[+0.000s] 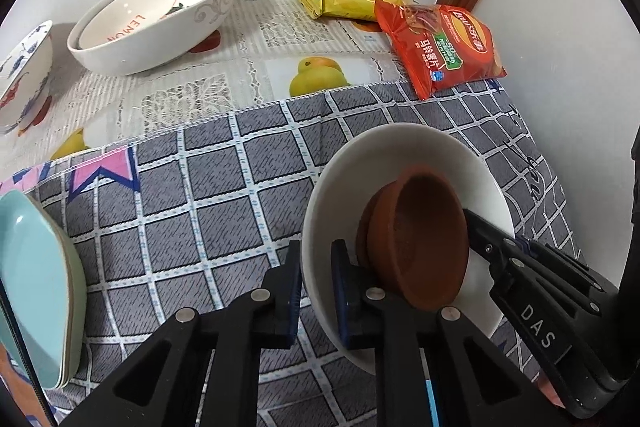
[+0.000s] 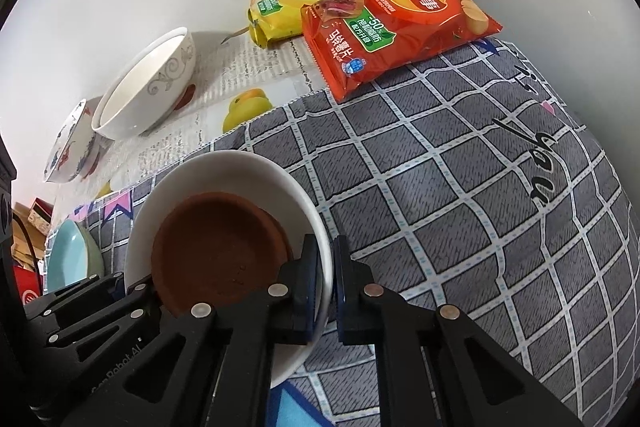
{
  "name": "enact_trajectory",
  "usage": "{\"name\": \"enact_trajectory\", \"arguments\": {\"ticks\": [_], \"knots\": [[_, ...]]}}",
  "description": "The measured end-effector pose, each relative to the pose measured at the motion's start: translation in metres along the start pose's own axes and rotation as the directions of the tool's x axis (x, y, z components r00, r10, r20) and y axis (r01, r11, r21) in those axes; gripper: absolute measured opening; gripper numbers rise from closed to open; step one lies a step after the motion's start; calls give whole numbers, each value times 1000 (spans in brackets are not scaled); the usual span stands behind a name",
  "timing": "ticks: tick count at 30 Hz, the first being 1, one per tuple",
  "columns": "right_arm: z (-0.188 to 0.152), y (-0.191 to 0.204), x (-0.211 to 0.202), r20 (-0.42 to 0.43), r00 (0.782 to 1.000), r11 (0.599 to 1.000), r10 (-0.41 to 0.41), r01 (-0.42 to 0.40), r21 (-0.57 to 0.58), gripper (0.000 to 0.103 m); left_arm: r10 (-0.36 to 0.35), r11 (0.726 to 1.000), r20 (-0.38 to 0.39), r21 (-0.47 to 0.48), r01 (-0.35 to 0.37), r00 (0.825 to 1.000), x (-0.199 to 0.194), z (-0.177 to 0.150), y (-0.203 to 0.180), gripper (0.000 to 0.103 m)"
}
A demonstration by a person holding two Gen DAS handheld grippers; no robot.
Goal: Organize plates and bowls
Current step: 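Lift the white bowl with the left gripper and carry it over the teal plate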
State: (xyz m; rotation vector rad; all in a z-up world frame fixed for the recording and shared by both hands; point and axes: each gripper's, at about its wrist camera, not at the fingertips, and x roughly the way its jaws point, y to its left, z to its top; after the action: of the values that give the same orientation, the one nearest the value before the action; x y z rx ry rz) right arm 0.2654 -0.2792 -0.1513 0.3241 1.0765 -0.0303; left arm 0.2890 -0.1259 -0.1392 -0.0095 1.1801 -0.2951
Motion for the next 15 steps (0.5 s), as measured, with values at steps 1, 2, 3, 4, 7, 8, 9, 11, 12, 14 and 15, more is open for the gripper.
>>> {"name": "enact_trajectory", "arguments": {"ticks": [1,2,3,4,7,8,9,11,12,14,15], "knots": [[-1,1,-2,-2,1000,1000,4,-4,2,8,-1,1000,1,-4,1,1000,-3,-1,2,14],[-1,2,-4,-3,1000,1000,8,-8,3,8,-1,1000,2,-5,1,1000,-6,-1,3,14],[-2,3,-6,-4,1000,1000,11,-11,4,8,0,1000,4,-5,0,1000,-9,-2,3,14],[-3,5,-8,-3,1000,1000,12,-12,3,8,-2,1000,8,-6,2,1000,-12,-3,4,14],[-4,11,-19,13,1000,1000,12,-12,-3,8,-7,1000,19,-10,8,1000,-21,-6,7,14],[-4,14,-21,18,1000,1000,12,-12,-5,8,-2,1000,26,-10,3,1000,-26,-7,7,14],[-5,16,-25,23,1000,1000,13,-13,-8,8,0,1000,29,-11,1,1000,-29,-8,8,14],[-5,21,-30,30,999,1000,16,-15,-12,8,1,1000,36,-14,0,999,-36,-10,10,14],[-5,23,-32,34,999,1000,17,-16,-15,8,0,1000,39,-15,0,999,-38,-11,11,14],[-5,28,-37,38,999,1000,20,-19,-19,8,1,1000,47,-18,0,999,-45,-11,15,14],[-6,31,-39,37,999,1000,21,-20,-20,8,-1,1000,49,-21,2,999,-48,-12,17,14]]}}
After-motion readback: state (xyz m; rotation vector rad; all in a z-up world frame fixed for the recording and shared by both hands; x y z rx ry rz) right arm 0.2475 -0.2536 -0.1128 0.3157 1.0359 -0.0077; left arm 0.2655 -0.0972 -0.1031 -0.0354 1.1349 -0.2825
